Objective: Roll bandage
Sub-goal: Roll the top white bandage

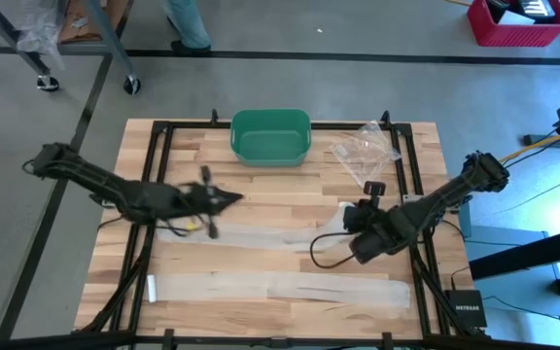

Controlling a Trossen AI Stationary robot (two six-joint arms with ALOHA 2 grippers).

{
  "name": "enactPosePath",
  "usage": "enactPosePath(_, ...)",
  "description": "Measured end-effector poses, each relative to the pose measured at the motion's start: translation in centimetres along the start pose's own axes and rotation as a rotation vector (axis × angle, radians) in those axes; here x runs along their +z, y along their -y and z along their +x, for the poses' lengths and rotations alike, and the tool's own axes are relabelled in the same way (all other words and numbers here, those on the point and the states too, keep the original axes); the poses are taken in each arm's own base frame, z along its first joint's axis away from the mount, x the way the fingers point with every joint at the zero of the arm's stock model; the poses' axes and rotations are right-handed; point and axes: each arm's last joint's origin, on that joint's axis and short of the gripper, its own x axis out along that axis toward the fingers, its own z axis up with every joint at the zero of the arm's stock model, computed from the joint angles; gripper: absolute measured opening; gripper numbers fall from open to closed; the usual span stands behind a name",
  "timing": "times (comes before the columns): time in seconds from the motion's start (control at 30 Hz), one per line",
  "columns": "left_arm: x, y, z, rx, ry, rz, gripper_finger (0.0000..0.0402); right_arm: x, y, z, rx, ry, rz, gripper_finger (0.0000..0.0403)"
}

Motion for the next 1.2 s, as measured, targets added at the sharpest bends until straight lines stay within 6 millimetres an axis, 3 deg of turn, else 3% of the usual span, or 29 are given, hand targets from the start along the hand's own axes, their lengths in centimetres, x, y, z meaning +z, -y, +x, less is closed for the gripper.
enactPosePath(0.13, 2.5, 2.5, 3.5, -0.019, -0.012, 0.066, 0.0004, 0.3, -0.2, -1.0, -0.008, 0.064, -0.019, 0.0038)
enactPosePath(0.27, 3.0, 4.1, 6.3, -0.016, -0.041, 0.123, 0.0004, 0.9, -1.0, -1.6, 0.025, 0.157, -0.011, 0.0039)
enactPosePath(0.37, 3.3, 4.5, 7.5, -0.009, -0.083, 0.056, 0.0004, 1.5, -1.5, -1.7, 0.061, 0.214, -0.015, 0.0039)
enactPosePath(0.57, 1.5, 6.0, 8.6, -0.029, -0.204, -0.009, 0.0056, 2.9, -2.0, -2.0, 0.056, 0.346, -0.049, 0.004)
enactPosePath(0.83, 1.0, 6.4, 9.2, -0.018, -0.196, -0.096, 0.015, 5.5, -2.5, -2.8, -0.042, 0.548, -0.093, 0.0041)
enactPosePath(1.0, 3.0, 6.2, 9.5, -0.013, -0.12, -0.159, 0.0162, 6.9, -2.8, -1.4, -0.107, 0.539, -0.183, 0.0041)
enactPosePath(1.2, 3.3, 5.9, 9.7, -0.001, -0.122, -0.197, 0.0162, 8.0, -3.0, 1.3, -0.23, 0.454, -0.238, 0.0041)
